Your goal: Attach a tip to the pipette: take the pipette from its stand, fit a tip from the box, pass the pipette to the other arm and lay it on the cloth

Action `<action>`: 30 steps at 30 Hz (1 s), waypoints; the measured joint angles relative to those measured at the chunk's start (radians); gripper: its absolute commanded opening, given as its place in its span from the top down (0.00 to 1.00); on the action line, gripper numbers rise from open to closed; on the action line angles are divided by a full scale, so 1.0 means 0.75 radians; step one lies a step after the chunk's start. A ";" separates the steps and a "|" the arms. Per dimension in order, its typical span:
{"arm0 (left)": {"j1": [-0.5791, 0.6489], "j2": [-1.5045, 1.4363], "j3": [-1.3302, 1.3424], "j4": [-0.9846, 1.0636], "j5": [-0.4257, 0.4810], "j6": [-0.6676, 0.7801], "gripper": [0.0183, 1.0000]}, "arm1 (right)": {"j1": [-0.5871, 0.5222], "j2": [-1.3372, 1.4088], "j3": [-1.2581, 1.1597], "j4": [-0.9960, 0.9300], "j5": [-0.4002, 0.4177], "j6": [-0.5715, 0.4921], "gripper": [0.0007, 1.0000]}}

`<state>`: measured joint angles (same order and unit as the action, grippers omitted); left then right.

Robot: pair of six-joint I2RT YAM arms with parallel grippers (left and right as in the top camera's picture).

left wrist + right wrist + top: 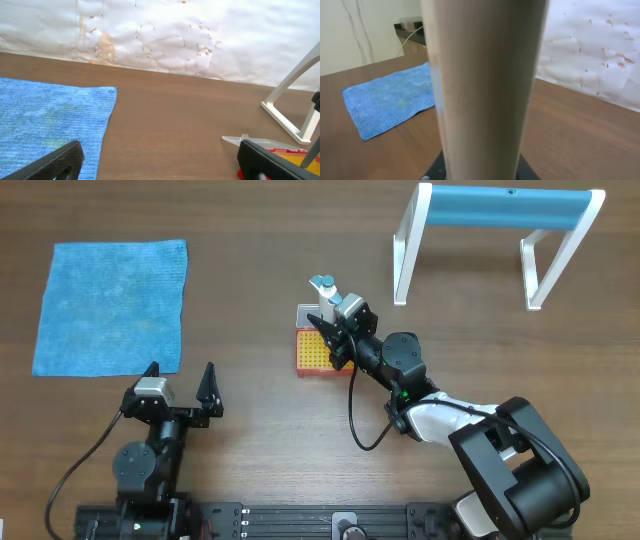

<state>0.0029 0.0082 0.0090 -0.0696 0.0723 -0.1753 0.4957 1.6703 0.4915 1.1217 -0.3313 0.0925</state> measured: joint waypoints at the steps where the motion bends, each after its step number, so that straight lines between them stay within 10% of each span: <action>1: 0.000 0.000 0.000 0.000 0.000 0.000 0.00 | 0.000 0.000 0.000 0.000 -0.001 0.000 0.93; 30: 0.000 0.000 0.000 0.000 0.000 0.000 0.01 | 0.014 0.037 0.002 0.030 -0.016 0.001 0.93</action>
<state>0.0029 0.0082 0.0090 -0.0696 0.0723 -0.1753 0.5064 1.6981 0.4931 1.1439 -0.3435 0.0929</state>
